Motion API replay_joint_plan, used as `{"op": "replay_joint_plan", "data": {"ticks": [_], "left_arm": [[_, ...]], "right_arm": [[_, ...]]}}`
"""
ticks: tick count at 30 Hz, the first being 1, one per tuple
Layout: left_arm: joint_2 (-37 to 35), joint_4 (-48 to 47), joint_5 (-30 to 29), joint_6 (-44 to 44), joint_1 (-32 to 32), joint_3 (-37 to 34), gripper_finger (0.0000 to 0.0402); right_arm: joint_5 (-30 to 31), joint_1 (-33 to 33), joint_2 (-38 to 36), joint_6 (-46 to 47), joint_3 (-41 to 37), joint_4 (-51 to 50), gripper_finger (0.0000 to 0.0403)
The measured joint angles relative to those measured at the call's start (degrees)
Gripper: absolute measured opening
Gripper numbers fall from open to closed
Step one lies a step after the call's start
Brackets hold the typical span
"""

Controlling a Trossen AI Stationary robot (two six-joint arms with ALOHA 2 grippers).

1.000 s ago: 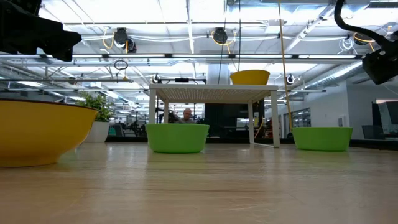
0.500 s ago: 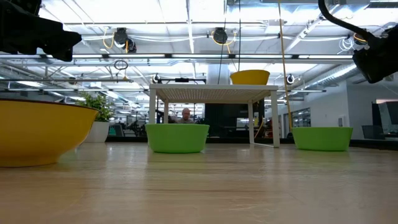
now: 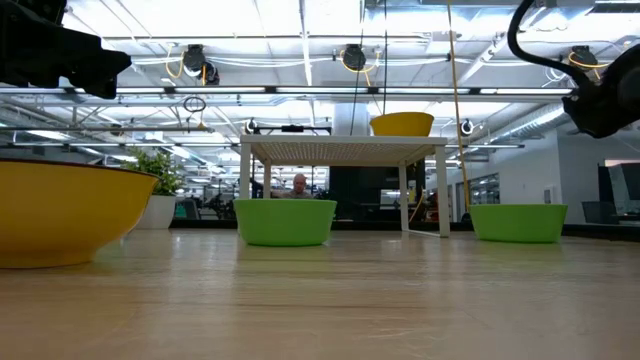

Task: Pick & Place Mini bowls
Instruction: Stack the right blue and yellow patterned bowl on top of the blue and yellow patterned bowl on the shelf

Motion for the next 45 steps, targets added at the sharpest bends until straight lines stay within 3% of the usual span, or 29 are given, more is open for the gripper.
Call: {"op": "replay_joint_plan", "data": {"ticks": [5,12,23,27,35,39,45], "left_arm": [[-0.01,0.0,-0.01,-0.01,-0.01,0.0,0.0212],[-0.01,0.0,-0.01,-0.02,0.01,-0.02,0.0212],[0.01,0.0,0.01,0.0,-0.01,0.0,0.0212],[0.01,0.02,0.01,0.0,0.0,-0.02,0.0212],[-0.01,-0.01,-0.01,-0.02,0.0,0.0,0.0212],[-0.01,0.0,0.0,-0.02,-0.01,-0.01,0.0212],[-0.01,0.02,0.01,-0.02,0.01,-0.02,0.0212]], "right_arm": [[-0.05,-0.01,0.0,2.58,0.0,0.16,0.0135],[-1.22,-0.02,-0.7,1.72,0.2,0.96,0.0023],[1.78,-0.36,-5.71,-3.05,4.45,1.93,0.0005],[6.28,-0.43,-8.61,-6.84,5.77,2.92,0.0003],[23.54,-2.37,-13.84,-24.43,7.02,8.01,0.0002],[31.23,-5.41,-16.17,-39.34,7.02,14.46,0.0001],[37.1,-12.39,-19.61,-65.66,7.03,27.86,0.0001]]}}
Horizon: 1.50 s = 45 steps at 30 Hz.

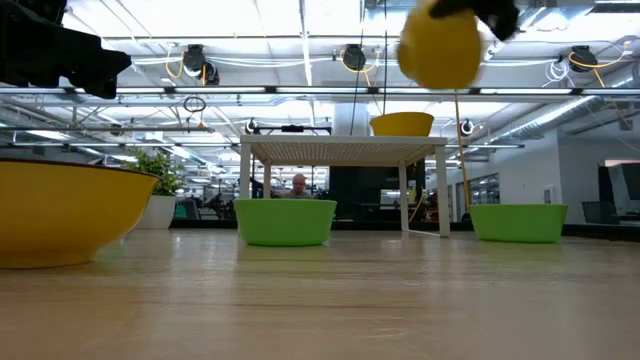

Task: Pick & Place Mini bowls
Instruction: Stack the right blue and yellow patterned bowl on top of the blue and yellow patterned bowl on the shelf

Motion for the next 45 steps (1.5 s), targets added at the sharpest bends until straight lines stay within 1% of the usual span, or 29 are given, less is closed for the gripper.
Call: {"op": "replay_joint_plan", "data": {"ticks": [2,4,6,8,11,14,17,21,23,25,26,28,30,33,35,40,43,45], "left_arm": [[0.0,-0.01,-0.02,0.0,-0.01,0.02,0.0212],[0.0,0.0,0.0,0.02,-0.02,0.02,0.0212],[0.0,0.0,0.0,0.0,-0.02,0.02,0.0212],[0.0,-0.03,-0.01,0.01,-0.01,0.02,0.0212],[0.0,0.0,0.0,0.0,-0.02,0.02,0.0212],[0.0,-0.02,0.0,0.0,-0.02,0.0,0.0212],[0.0,-0.01,0.0,0.01,-0.01,0.01,0.0212],[0.0,0.04,0.0,0.0,-0.02,0.0,0.0212],[0.0,-0.04,0.0,0.0,0.0,0.0,0.0212],[0.0,0.0,0.0,0.02,-0.02,0.0,0.0212],[0.0,-0.01,0.0,0.0,-0.01,0.02,0.0212],[0.0,-0.01,0.0,0.01,-0.02,0.02,0.0212],[0.0,-0.04,0.0,0.0,0.0,0.02,0.0212],[0.02,0.06,0.04,0.0,-0.01,0.01,0.0212],[0.0,0.03,0.02,0.01,-0.02,0.0,0.0212],[0.0,-0.04,0.02,0.01,-0.02,0.01,0.0212],[0.0,-0.02,0.02,0.01,0.0,0.02,0.0212],[0.0,-0.03,0.02,0.01,-0.02,0.01,0.0212]], "right_arm": [[0.33,-2.91,-1.04,-8.87,0.0,5.53,0.0001],[-1.15,-6.05,-2.02,-16.85,0.81,9.66,0.0001],[-5.35,-9.92,-2.38,-21.84,4.15,10.2,0.0001],[-9.39,-13.88,-1.87,-24.53,9.46,7.62,0.0001],[-13.01,-19.87,1.18,-27.38,19.79,-1.0,0.0],[-13.5,-25.66,7.05,-28.7,32.48,-13.73,0.0],[-14.01,-30.96,14.7,-29.39,46.13,-26.07,0.0],[-18.93,-36.8,26.42,-29.99,63.86,-40.47,0.0],[-20.93,-39.0,32.36,-30.16,71.54,-47.34,0.0],[-22.68,-40.89,37.24,-30.35,77.57,-52.81,0.0],[-22.9,-41.7,39.12,-30.58,78.68,-55.0,0.0],[-24.64,-42.98,40.3,-31.48,76.12,-56.34,0.0],[-26.4,-44.2,41.67,-31.54,74.49,-60.12,0.0],[-26.32,-44.78,44.55,-31.6,73.95,-66.27,0.0],[-24.65,-44.79,45.78,-31.44,73.87,-68.49,0.0],[-23.13,-44.61,46.34,-31.85,73.86,-68.07,0.0],[-20.74,-44.54,46.38,-31.69,73.86,-68.54,0.0],[-20.55,-44.61,46.38,-31.62,73.86,-68.63,0.0]]}}
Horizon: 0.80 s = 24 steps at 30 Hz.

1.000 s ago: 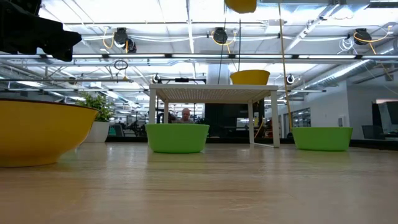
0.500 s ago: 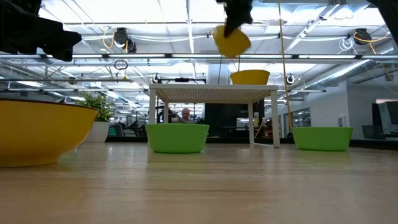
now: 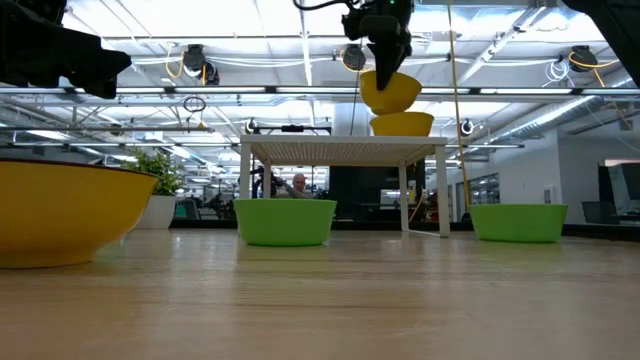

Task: Pick & Place Mini bowls
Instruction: Stack the right blue and yellow patterned bowl on top of the blue and yellow patterned bowl on the shelf

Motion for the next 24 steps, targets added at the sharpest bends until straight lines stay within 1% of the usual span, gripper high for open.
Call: {"op": "replay_joint_plan", "data": {"ticks": [9,13,24], "left_arm": [[0.0,0.01,0.0,0.01,0.02,0.0,0.0212],[0.0,0.01,0.0,0.01,0.02,0.0,0.0212],[0.0,0.01,0.0,-0.01,0.01,0.0,0.0212]], "right_arm": [[0.3,0.0,-0.02,0.18,-0.27,-0.64,0.0],[2.97,-0.04,-0.02,0.88,-2.19,-1.71,0.0],[2.92,-0.49,-0.02,0.66,-8.13,-0.57,0.0002]]}}
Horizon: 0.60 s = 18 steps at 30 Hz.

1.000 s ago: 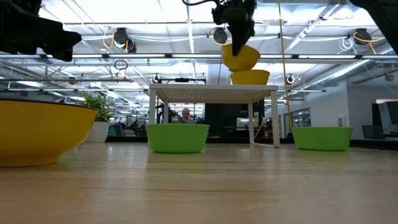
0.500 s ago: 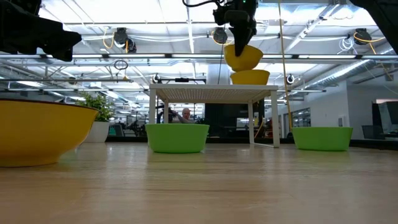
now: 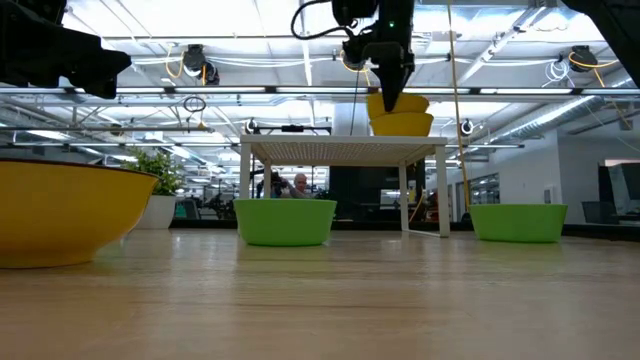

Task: Pick & Place Mini bowls
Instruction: Stack the right blue and yellow patterned bowl on top of the blue and yellow patterned bowl on the shelf

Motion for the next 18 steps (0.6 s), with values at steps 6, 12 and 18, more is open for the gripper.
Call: {"op": "replay_joint_plan", "data": {"ticks": [6,12,18], "left_arm": [[0.0,-0.02,0.0,0.0,0.01,-0.01,0.0212],[0.0,0.0,0.0,0.0,0.0,-0.01,0.0212],[0.0,0.0,0.0,0.01,-0.01,-0.01,0.0212]], "right_arm": [[-0.02,-0.14,-0.09,-0.02,-0.72,0.47,0.0004],[-0.02,-0.14,-0.07,0.0,-0.77,1.38,0.001],[0.02,-0.14,-0.04,-0.13,-0.77,1.53,0.0027]]}}
